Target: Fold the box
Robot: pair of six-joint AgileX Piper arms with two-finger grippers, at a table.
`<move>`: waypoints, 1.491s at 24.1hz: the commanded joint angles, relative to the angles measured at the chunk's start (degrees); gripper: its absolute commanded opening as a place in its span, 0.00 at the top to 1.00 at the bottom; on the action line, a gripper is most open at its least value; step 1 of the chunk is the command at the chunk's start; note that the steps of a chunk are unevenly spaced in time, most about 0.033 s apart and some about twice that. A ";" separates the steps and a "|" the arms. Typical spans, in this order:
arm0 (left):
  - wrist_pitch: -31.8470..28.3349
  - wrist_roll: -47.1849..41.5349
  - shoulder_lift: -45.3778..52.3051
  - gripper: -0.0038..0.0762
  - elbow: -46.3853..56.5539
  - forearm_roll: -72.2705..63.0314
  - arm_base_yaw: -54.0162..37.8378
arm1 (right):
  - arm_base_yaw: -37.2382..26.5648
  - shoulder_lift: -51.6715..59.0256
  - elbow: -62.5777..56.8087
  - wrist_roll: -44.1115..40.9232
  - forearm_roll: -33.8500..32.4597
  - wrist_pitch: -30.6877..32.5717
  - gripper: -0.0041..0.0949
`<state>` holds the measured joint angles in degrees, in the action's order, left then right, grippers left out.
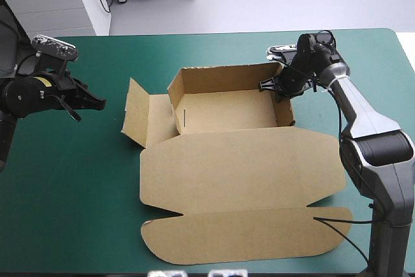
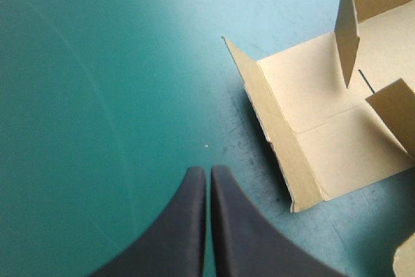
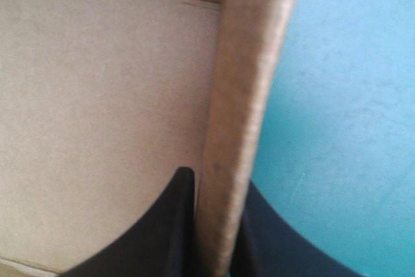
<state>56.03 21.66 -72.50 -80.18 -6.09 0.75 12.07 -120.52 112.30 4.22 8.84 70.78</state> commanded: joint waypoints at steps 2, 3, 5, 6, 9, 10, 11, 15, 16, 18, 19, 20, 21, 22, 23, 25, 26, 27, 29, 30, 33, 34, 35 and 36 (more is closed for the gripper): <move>-2.34 -0.30 1.53 0.94 -1.36 -1.27 -0.05 | -0.27 3.28 1.67 0.99 1.57 0.75 0.98; -2.34 -0.30 1.53 0.94 -1.36 -1.27 -0.05 | -0.27 3.28 1.67 1.22 2.21 0.75 0.98; -2.34 -0.30 1.53 0.94 -1.36 -1.27 -0.05 | -0.27 3.71 1.67 1.20 2.62 0.75 0.98; -2.34 -0.30 1.53 0.94 -1.36 -1.07 -0.05 | -0.27 4.15 1.67 1.37 2.89 0.75 0.98; -2.12 -0.30 1.53 0.94 -1.36 0.52 -0.05 | -0.27 5.95 1.67 2.76 3.59 0.75 0.98; -2.12 -0.30 1.53 0.94 -1.36 0.82 -0.05 | -0.27 6.83 1.67 3.43 3.59 0.75 0.98; -2.12 -0.40 1.53 0.94 -1.36 1.11 -0.05 | -0.27 7.74 1.67 3.70 3.59 0.75 0.98; -2.10 -4.65 1.53 0.94 -1.36 6.09 -0.05 | -0.27 12.74 1.67 4.55 3.48 0.75 0.98; -2.21 -5.53 1.53 0.94 -1.36 7.28 -0.05 | -0.27 13.62 1.67 4.69 3.48 0.75 0.98; -1.82 -6.72 1.53 0.94 -1.36 10.85 -0.05 | -0.82 16.91 1.67 4.78 3.48 0.75 0.98; -1.57 -7.50 1.53 0.94 -1.36 11.71 -0.05 | -1.74 19.56 1.67 4.96 3.61 0.75 0.98; -1.44 -7.94 1.53 0.94 -1.36 12.28 -0.05 | -2.21 20.54 1.67 4.96 3.50 0.75 0.98; -1.32 -8.64 1.53 0.94 -1.36 12.96 -0.05 | -3.45 22.91 1.67 5.67 3.50 0.75 0.98; -1.32 -8.64 1.53 0.94 -1.36 13.21 -0.05 | -3.99 23.84 1.67 5.88 3.50 0.75 0.98; -1.32 -8.67 1.53 0.94 -1.36 13.88 -0.05 | -5.76 26.24 1.40 6.16 3.91 0.75 0.98; -1.07 -9.66 1.53 0.94 -1.36 16.13 -0.05 | -8.34 29.88 -1.26 7.88 5.72 0.75 0.98; -1.56 -10.82 1.53 0.94 -1.36 17.32 -0.05 | -9.56 32.34 -3.73 9.47 6.42 0.75 0.98; -1.92 -11.25 1.53 0.94 -1.36 18.03 -0.05 | -10.30 33.34 -4.93 9.47 6.88 0.75 0.98; -2.86 -11.37 1.53 0.94 -1.36 17.83 -0.05 | -11.65 35.21 -6.93 9.73 7.98 0.64 0.98; -3.46 -11.37 1.40 0.94 -1.02 17.80 -0.05 | -11.73 35.80 -6.98 9.86 7.98 0.64 0.98; -5.15 -11.52 1.31 0.94 0.79 16.95 -0.05 | -11.73 36.79 -6.98 9.86 8.74 0.53 0.98; -5.61 -11.52 1.27 0.94 1.65 16.07 -0.05 | -11.73 36.91 -6.98 10.09 8.73 0.53 0.98; -6.49 -11.52 1.18 0.94 2.59 14.58 -0.05 | -11.73 37.18 -6.87 10.22 8.73 0.53 0.98; -7.65 -11.52 1.02 0.94 3.67 12.90 -0.05 | -11.73 37.34 -6.87 10.33 8.73 0.53 0.98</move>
<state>53.69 10.86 -72.60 -77.22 9.75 0.75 0.80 -86.19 103.94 14.21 15.17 71.74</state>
